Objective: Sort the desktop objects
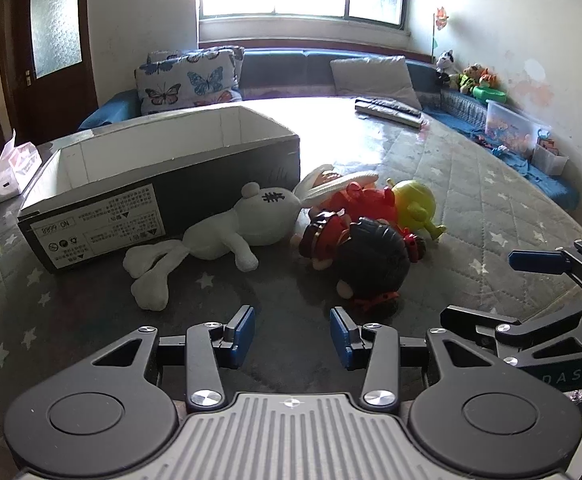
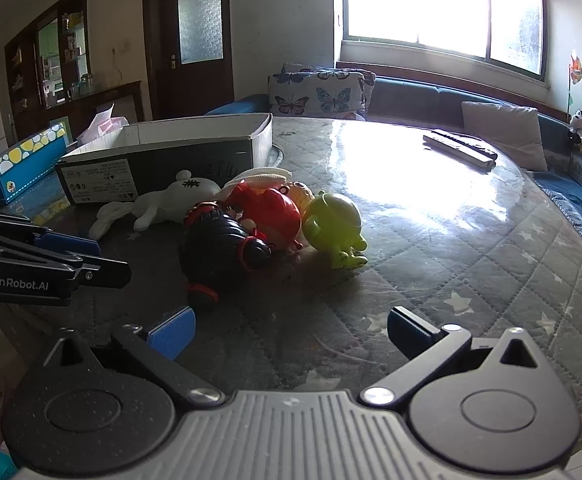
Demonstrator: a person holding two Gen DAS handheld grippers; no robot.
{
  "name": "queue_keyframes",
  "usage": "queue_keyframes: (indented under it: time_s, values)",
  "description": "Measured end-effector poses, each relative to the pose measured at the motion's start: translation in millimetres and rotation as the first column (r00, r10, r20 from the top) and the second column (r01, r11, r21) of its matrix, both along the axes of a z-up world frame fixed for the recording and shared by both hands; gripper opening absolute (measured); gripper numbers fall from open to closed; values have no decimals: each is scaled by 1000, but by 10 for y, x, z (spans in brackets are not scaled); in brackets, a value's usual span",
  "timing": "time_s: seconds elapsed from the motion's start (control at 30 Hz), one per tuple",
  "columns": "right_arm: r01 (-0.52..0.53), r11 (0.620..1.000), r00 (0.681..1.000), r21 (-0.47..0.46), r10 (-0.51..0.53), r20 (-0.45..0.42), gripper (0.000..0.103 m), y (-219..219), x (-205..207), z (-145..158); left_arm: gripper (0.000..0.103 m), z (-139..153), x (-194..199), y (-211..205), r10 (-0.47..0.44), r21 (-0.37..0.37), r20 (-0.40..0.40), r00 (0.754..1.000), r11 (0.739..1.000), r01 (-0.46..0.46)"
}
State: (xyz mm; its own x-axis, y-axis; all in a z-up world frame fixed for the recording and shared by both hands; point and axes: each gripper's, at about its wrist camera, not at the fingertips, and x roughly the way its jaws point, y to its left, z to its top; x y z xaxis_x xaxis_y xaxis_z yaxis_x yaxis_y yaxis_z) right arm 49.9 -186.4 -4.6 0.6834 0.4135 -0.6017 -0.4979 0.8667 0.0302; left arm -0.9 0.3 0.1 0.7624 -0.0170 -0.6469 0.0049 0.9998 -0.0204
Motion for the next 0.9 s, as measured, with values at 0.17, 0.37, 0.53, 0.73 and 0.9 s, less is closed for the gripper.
queue_keyframes:
  time_s: [0.17, 0.37, 0.53, 0.73, 0.9]
  values:
    - [-2, 1000, 1000, 7, 2, 3, 103, 30, 41, -27, 44, -11, -42, 63, -17, -18, -9, 1000, 1000, 17]
    - [-4, 1000, 1000, 9, 4, -2, 103, 77, 59, -38, 44, -23, 56, -47, 28, 60, -77, 997, 998, -24]
    - [-5, 1000, 1000, 0, 5, -11, 103, 72, 42, -77, 44, -59, 65, -28, 41, 48, -88, 995, 998, -37]
    - [-1, 1000, 1000, -13, 1, -25, 103, 35, -74, -106, 44, -55, 65, -14, 75, 47, -80, 994, 996, -71]
    - [-8, 1000, 1000, -25, 7, -29, 103, 19, -223, -108, 44, -62, 64, -29, 91, 65, -77, 993, 994, -86]
